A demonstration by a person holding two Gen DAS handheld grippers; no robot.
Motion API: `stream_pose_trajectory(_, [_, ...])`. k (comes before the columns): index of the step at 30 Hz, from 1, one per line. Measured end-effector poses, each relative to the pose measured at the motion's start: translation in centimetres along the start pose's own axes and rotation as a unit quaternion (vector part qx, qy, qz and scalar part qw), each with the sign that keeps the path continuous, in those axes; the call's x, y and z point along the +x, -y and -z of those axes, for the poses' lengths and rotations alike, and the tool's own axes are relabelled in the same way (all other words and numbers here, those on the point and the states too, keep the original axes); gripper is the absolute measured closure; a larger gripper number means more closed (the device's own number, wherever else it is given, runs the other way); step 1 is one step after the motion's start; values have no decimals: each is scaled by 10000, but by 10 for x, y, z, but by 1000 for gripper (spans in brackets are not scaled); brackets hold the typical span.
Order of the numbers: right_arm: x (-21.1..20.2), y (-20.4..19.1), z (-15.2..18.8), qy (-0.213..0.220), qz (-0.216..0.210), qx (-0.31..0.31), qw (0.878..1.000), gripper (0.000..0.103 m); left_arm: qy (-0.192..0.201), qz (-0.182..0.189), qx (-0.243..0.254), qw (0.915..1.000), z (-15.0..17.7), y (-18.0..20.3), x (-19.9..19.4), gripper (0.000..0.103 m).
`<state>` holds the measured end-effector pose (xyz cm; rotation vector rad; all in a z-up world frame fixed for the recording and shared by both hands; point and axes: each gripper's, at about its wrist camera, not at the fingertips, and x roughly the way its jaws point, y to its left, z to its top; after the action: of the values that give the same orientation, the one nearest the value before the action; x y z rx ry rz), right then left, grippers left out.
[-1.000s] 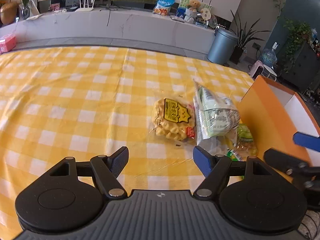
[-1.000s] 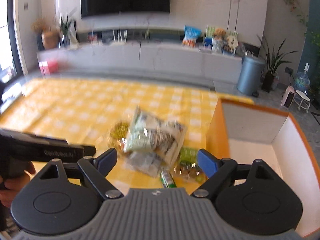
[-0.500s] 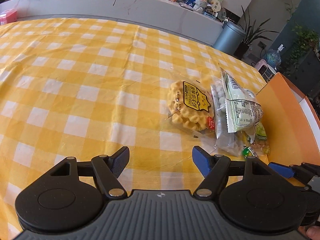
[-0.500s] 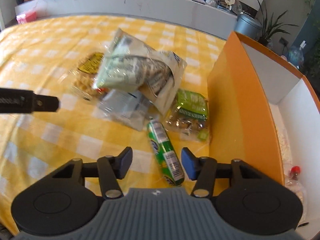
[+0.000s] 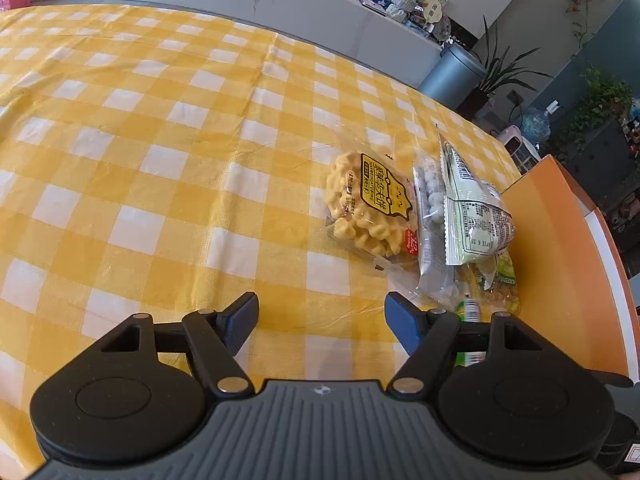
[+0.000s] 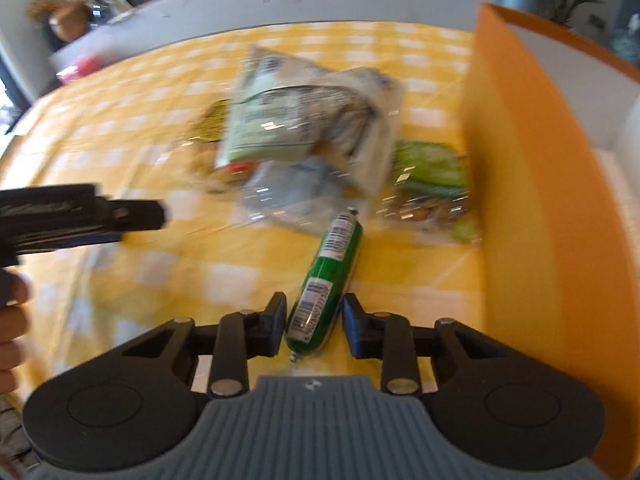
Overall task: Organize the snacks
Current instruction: 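Grasp green can with right tool and lift it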
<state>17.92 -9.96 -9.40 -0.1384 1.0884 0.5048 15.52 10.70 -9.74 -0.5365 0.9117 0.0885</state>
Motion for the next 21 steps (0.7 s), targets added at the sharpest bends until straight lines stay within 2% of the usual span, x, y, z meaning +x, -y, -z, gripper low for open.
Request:
stream_pose_trajectory(3, [1,-3,1,99,32,34,9999,72,-10,-17,41,10000,1,1,1,19])
stream_pose_trajectory(5, [3,0,2,244,-85,290,9992,52,-6,-23,51,10000,0,2,1,18])
stream_pose_trajectory(7, [3,2,5,478,-238,571,9969,45,-4,-14,48,10000,0,2,1,18])
stream_pose_trajectory(14, [13,-36,21,936,667,-219,9931,41,-10,3,27,10000,0,1,0,18])
stream_pose_trajectory(19, [19,-40,26,1285,868,7,9879,42,-8,-35,70,10000,1,2,1,18])
stream_pose_trajectory(21, [19,-41,27,1357,938,100,9862,45,-7,-20,38,10000,0,1,1,18])
